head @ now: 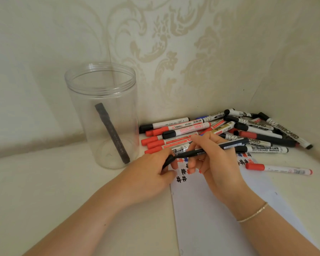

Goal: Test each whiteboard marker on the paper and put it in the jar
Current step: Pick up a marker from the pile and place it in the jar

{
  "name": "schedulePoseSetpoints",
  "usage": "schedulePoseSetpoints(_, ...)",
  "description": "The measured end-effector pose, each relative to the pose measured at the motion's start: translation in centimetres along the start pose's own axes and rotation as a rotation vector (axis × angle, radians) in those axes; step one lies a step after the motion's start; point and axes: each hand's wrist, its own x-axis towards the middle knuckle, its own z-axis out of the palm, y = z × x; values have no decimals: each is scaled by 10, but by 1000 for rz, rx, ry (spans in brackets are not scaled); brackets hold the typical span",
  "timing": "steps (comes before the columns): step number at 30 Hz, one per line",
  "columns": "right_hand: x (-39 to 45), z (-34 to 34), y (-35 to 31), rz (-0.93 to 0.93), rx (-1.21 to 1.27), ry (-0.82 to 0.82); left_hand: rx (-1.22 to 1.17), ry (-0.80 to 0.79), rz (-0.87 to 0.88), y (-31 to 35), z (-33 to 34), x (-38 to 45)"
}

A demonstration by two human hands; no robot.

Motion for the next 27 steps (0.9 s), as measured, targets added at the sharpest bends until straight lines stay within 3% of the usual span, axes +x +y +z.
schedulePoseSetpoints(5,-3,3,2,66,-148,-105,71,-1,67,4,2,-5)
schedulePoseSetpoints(9,-3,5,-1,141,16,-119,4,73,95,4,2,-8)
schedulePoseSetpoints(15,-7,12,-2,36,-132,16,-152,328,95,13,8,-10)
schedulePoseSetpoints(21,-12,26,-8,16,-122,-40,-345,396,-34,23,5,-9)
schedulePoseSetpoints(27,-3,37,-34,-64,-122,-94,-318,538,31,39,-19,-9)
